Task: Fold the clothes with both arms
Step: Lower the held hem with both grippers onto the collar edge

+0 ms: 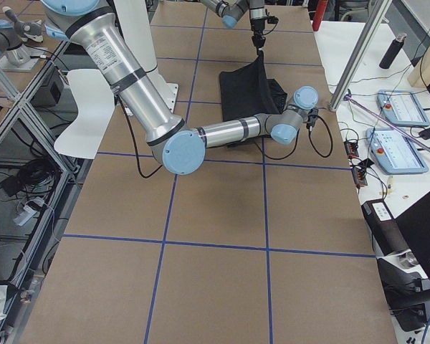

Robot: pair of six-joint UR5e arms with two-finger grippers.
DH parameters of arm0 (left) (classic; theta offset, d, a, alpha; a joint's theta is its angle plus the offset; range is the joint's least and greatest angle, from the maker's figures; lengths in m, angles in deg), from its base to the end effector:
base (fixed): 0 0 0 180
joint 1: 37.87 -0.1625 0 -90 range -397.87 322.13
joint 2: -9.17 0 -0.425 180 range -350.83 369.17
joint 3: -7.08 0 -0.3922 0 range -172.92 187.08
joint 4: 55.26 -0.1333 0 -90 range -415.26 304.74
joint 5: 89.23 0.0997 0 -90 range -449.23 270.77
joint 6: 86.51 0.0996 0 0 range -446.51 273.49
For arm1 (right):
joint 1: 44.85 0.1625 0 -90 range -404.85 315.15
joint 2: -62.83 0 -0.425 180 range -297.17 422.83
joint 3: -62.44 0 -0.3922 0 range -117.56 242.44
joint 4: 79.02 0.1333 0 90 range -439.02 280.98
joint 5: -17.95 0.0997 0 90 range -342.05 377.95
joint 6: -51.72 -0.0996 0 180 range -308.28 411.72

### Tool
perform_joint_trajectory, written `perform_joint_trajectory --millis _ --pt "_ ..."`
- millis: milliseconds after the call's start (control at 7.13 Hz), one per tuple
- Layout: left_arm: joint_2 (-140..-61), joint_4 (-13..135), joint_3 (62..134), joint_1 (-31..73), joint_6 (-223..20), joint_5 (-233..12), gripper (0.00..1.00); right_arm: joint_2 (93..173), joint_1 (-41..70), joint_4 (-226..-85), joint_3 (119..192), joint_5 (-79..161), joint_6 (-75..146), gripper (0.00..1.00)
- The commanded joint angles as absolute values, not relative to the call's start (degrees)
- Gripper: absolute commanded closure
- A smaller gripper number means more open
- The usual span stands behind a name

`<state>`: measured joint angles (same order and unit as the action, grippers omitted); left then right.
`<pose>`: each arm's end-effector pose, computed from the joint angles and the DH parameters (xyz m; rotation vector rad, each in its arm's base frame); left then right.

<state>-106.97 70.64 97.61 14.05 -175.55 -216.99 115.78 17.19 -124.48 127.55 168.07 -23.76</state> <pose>0.3462 -0.5590 0.3158 -0.0618 1.2068 -0.4204 -0.3035 -0.6718 0.3630 -0.1966 -1.2811 0.1918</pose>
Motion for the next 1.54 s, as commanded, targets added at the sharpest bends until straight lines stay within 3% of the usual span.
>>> perform_joint_trajectory --millis 0,1402 --pt "-107.9 70.2 97.4 14.0 -175.7 -217.0 1.0 114.5 17.0 -126.2 127.6 168.1 -23.8 1.0" --pt "-110.4 70.0 93.7 16.6 -175.0 -217.1 1.0 111.3 17.5 -130.7 126.7 165.7 -23.7 1.0"
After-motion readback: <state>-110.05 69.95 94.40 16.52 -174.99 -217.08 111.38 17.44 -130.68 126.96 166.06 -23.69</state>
